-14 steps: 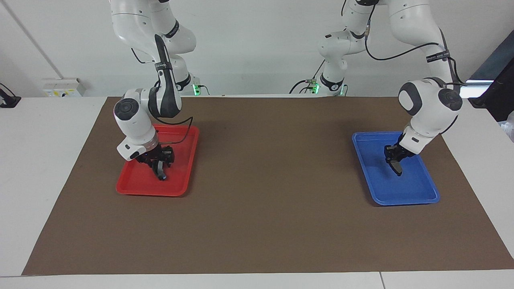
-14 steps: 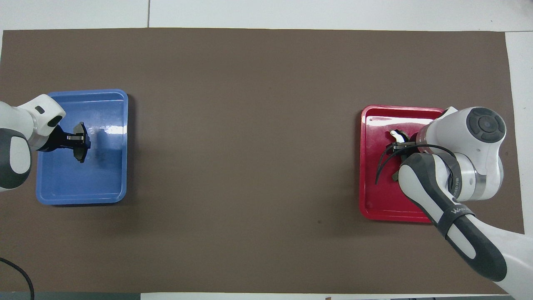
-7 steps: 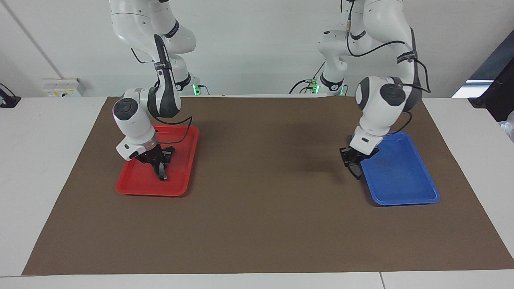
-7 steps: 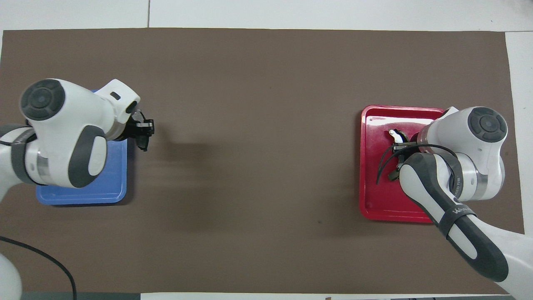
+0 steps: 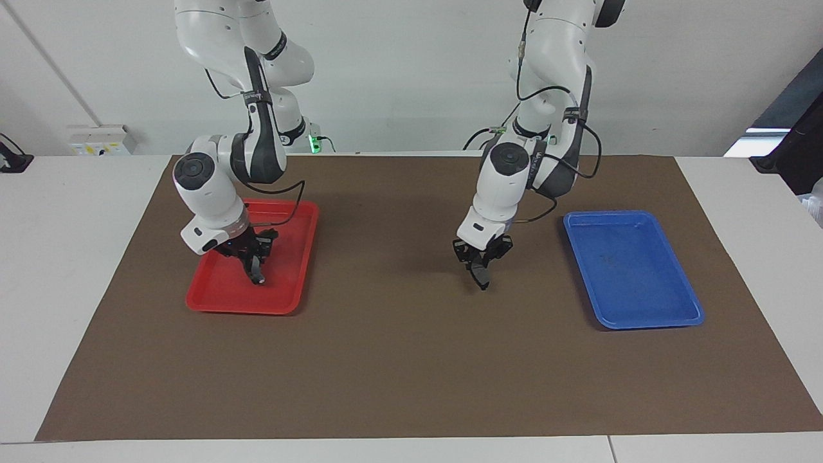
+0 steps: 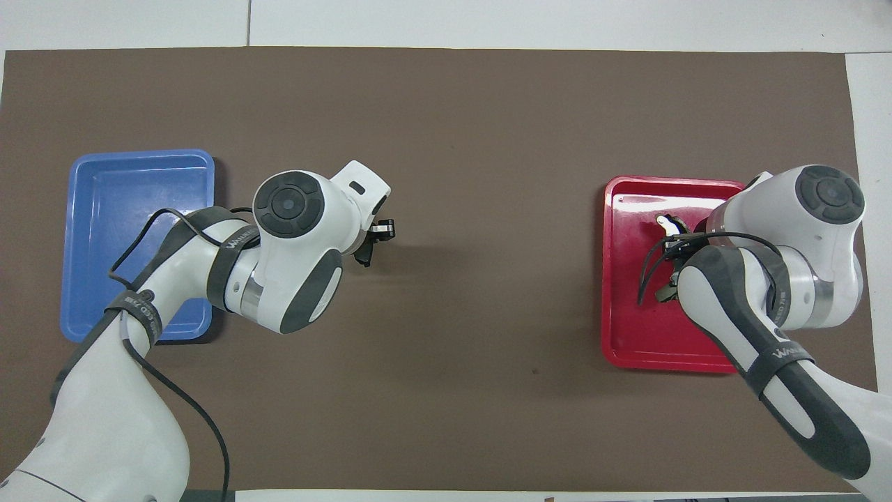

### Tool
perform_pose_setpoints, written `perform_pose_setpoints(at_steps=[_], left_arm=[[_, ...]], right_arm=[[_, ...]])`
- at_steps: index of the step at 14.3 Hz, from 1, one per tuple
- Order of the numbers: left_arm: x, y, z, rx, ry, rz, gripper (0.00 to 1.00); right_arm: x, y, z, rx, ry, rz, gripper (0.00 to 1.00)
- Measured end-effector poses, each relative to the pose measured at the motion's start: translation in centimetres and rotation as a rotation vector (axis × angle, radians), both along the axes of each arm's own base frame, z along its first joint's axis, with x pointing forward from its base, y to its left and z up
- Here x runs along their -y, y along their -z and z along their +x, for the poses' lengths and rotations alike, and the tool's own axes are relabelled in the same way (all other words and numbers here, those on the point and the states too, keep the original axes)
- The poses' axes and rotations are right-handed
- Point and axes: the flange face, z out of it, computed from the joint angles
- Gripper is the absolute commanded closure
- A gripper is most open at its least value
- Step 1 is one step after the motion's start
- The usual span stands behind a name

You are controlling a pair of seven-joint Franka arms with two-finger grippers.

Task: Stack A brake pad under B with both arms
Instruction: 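Carry the pad toward the table center while the right gripper lifts its pad, then set the pad on the table center while the right gripper carries its pad over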

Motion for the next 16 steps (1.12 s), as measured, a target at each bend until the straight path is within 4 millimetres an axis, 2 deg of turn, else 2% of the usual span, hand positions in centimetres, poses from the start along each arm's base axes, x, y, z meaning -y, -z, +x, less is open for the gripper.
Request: perform_pose_setpoints(at_steps=[2,4,5,6,9,10,13,16], left_arm=[[2.3,0.8,-0.9,-0.007,0.034,0.002,0.97],[3.6,1.5,-1.7,-0.016,0.057,0.008,0.93],[3.9,1.8,-2.0,-0.02,0.063,0.011,0.87],[4.1,2.1,-2.0,-0.022,0.065,0.012,0.74],[4.0,2.0,-1.9,-0.012,0.063,0.007,0.09],[4.0,2.0,-1.8,-0.011,0.062,0.006,0.0],[3.4,1.9,-1.3,-0.006,0.049,0.006,0.0],[1.1,0.3,0.6,0.019,0.002,-0.006,0.0]], right_arm=[[0.0,-4.3,1.2,0.008,-0.012,0.002,1.0],[-0.1,-7.8,1.9,0.017,-0.016,0.003,1.0],[-0.1,-9.2,2.2,0.021,-0.019,0.003,1.0],[-0.2,-10.4,2.6,0.026,-0.022,0.003,1.0],[-1.2,-12.5,3.4,0.025,-0.014,0.043,1.0],[-1.5,-12.7,3.6,0.021,-0.009,0.063,1.0],[-2.1,-12.7,3.9,0.014,-0.016,0.071,1.0],[-3.9,-12.8,4.1,0.015,-0.046,0.071,1.0]])
